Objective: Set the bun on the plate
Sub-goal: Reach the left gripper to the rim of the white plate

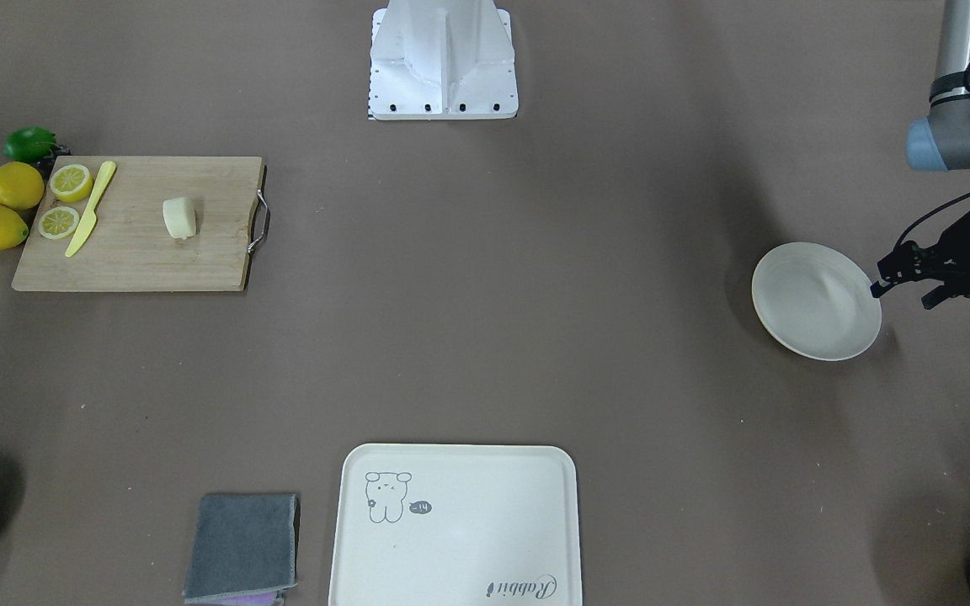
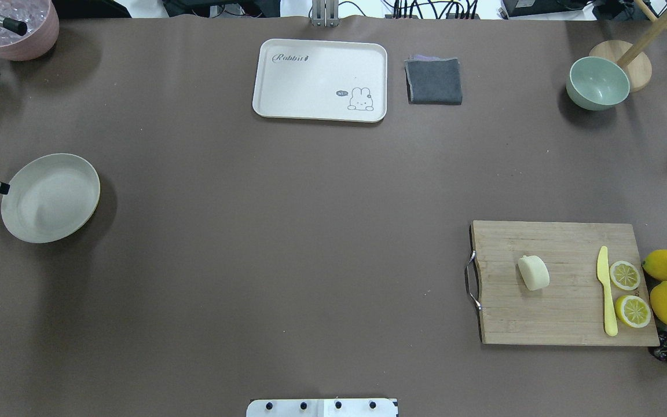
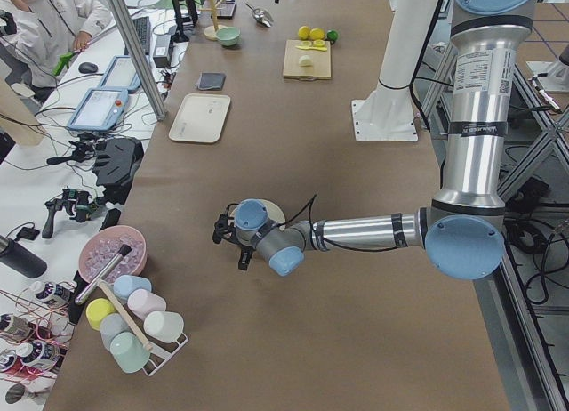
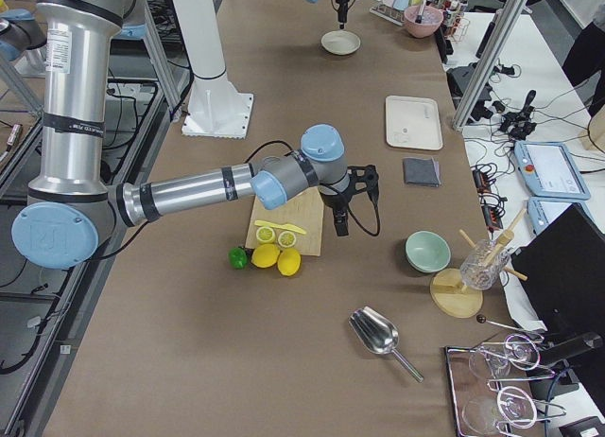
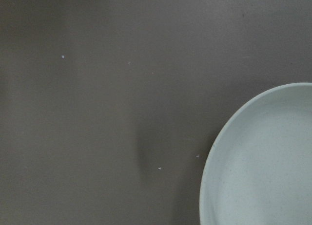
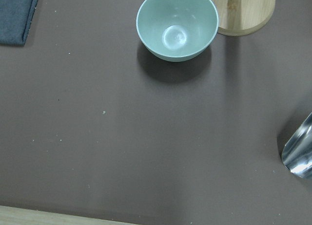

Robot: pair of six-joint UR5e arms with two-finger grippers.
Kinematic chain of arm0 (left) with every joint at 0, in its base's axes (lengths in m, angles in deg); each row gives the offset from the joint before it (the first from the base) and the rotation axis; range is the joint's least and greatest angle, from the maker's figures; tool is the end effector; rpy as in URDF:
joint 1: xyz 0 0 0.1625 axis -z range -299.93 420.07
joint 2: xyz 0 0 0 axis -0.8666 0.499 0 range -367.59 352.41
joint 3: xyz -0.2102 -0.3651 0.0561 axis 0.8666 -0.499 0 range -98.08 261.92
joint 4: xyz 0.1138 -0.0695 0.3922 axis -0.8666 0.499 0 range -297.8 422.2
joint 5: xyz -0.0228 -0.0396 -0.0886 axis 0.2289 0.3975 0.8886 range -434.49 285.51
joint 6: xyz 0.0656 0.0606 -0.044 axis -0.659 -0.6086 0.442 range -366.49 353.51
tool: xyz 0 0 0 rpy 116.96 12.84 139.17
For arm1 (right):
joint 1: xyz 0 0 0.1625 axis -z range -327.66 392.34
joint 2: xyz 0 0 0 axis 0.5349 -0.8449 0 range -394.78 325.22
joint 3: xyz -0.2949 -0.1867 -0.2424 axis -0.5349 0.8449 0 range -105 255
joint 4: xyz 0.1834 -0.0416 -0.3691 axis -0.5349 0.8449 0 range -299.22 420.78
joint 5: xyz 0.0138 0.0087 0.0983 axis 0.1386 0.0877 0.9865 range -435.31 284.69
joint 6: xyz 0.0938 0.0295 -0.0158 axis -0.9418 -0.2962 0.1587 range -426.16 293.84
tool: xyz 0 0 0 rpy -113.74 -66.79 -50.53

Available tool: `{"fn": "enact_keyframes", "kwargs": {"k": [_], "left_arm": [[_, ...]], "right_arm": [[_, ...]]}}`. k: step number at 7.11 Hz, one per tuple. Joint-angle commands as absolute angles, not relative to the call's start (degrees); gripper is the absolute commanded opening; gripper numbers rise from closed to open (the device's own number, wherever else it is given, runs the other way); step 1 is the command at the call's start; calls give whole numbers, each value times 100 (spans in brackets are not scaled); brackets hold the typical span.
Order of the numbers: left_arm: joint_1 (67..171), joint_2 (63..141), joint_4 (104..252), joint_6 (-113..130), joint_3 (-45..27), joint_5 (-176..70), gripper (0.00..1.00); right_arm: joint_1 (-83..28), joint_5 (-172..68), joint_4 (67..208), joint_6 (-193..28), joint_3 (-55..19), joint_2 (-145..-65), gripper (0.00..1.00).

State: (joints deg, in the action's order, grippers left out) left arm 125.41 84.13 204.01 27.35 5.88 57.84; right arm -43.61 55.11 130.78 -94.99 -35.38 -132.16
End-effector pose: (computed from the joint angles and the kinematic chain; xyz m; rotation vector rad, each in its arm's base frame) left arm 0.1566 -0.5000 0.6638 0.2276 0.9376 0.1073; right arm -0.0432 -0.4556 0.5050 0.2624 -0.8382 0.0381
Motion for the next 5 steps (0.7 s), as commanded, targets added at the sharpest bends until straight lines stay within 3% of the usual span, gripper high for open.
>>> {"fn": "enact_keyframes", "kwargs": {"k": [1,3,4,5], "left_arm": [[12450,8452,20450,2805,668,5787,73],[12405,8548,20450,2805,747,5805,70],[12405,8610,20450,2805,834,5927,63],[12405,8637,20450,2805,844,5972,40]], "right_arm": [[-4360,5503,13074,-9499,-3540,-13216,100],[-4360,5503,13074,-9499,-3540,-13225,100],[-4360,5503,13074,-9499,-3548,-13225,100],[-4369,5503,13083,-9499,-3548,-13225,100]]}}
